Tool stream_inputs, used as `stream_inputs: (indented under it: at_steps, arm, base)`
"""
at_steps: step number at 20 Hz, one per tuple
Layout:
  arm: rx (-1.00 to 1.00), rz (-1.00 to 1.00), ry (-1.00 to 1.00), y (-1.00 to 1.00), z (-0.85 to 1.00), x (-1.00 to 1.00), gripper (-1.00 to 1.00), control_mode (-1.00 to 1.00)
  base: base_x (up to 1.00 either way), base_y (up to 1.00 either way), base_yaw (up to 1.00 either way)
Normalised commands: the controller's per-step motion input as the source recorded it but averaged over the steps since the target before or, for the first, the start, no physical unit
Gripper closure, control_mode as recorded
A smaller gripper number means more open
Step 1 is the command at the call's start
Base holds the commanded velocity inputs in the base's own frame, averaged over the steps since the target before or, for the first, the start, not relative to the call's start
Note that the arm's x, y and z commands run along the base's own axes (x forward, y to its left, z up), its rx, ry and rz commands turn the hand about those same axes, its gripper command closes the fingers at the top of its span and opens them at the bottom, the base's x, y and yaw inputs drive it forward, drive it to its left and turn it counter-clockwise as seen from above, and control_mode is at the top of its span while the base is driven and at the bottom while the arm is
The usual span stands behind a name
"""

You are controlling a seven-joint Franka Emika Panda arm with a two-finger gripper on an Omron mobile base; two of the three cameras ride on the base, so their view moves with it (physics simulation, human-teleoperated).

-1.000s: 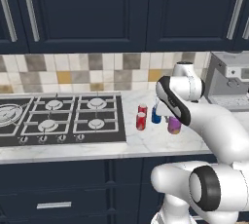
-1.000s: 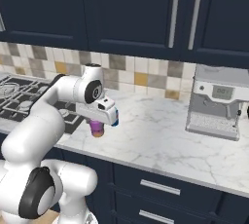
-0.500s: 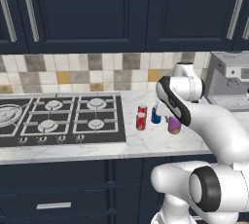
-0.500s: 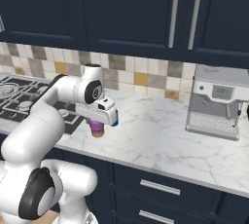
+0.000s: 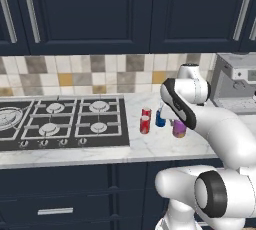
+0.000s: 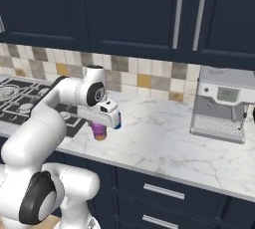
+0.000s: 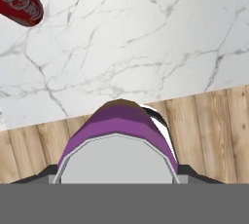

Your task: Four empty soda cans are scattered around the kitchen. Gather all the cans and cluster them next to the stove for recycling.

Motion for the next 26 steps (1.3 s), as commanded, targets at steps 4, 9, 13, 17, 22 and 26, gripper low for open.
stream_inputs:
  at_steps: [4, 9, 13, 17, 22, 26]
  arm:
    - [0.00, 0.00, 0.00, 0.00, 0.00, 0.00, 1.00, 1.00]
    - [0.00, 0.00, -0.02, 0.02, 0.00, 0.03, 1.00, -1.00]
    - [0.00, 0.00, -0.05, 0.10, 0.00, 0.13, 1.00, -1.00]
    - [0.00, 0.00, -0.06, 0.09, 0.00, 0.14, 1.00, -1.00]
    - [0.00, 0.00, -0.05, 0.09, 0.00, 0.13, 1.00, -1.00]
    - [0.00, 0.00, -0.03, 0.02, -0.06, 0.04, 1.00, -1.00]
  base:
    - [0.00, 0.00, 0.00]
    - [0.00, 0.00, 0.00]
    - [0.00, 0.00, 0.00]
    - [0.00, 0.00, 0.00]
    - [0.00, 0.00, 0.00]
    - [0.00, 0.00, 0.00]
